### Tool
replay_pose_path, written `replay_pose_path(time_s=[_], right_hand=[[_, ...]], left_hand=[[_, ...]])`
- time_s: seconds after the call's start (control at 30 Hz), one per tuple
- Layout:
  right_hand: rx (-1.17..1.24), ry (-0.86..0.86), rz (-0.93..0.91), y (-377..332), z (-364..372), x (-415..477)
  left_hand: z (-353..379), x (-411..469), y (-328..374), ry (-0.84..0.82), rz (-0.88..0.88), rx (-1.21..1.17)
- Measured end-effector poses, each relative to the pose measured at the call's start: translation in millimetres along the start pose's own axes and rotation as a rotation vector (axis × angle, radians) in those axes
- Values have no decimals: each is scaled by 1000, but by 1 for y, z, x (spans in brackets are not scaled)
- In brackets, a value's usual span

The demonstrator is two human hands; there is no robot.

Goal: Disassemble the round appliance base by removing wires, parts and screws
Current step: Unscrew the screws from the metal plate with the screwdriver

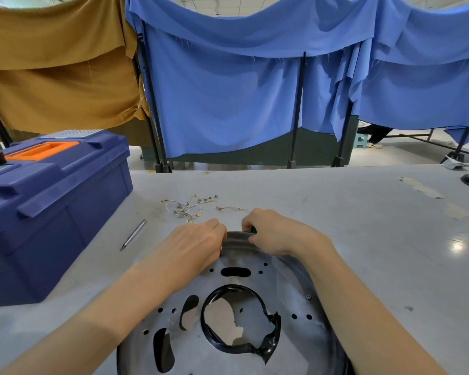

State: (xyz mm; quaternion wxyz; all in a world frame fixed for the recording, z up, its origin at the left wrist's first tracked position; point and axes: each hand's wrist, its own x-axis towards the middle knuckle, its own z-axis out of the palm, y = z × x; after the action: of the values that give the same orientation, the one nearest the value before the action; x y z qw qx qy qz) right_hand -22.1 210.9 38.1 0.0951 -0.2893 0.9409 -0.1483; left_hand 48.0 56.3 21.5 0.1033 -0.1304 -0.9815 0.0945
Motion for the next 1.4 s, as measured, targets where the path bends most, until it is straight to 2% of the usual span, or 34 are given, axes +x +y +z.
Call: replay_pose_path(time_s=[0.23,0.43,0.5,0.67,0.73,0.9,1.03,1.13,1.3,1.4], right_hand=[[3,8,6,0,0,-1],[9,1,14,0,1,-1],[20,14,12,1,0,-1],[239,195,-92,0,-22,-12],[299,200,-157,1,-28,-17],[433,140,-236,3,-30,-21],[375,152,-156,13,-36,-21],[262,196,33,39,-40,-19],[55,-9,364,77,-28,-15],[-22,-42,448,91,-15,-8]], left_hand=[[-4,-7,-2,85,-57,-264],[-17,-3,-8,352,-116,-440],[-21,0,-8,385,-142,-494],[-16,4,-1,391,-198,-745],[-17,6,3,418,-201,-818],[-19,14,13,506,-121,-854],[-10,18,11,574,-73,-703],[2,19,4,449,-138,-553],[18,14,4,51,-189,-349],[20,13,5,16,-194,-317]])
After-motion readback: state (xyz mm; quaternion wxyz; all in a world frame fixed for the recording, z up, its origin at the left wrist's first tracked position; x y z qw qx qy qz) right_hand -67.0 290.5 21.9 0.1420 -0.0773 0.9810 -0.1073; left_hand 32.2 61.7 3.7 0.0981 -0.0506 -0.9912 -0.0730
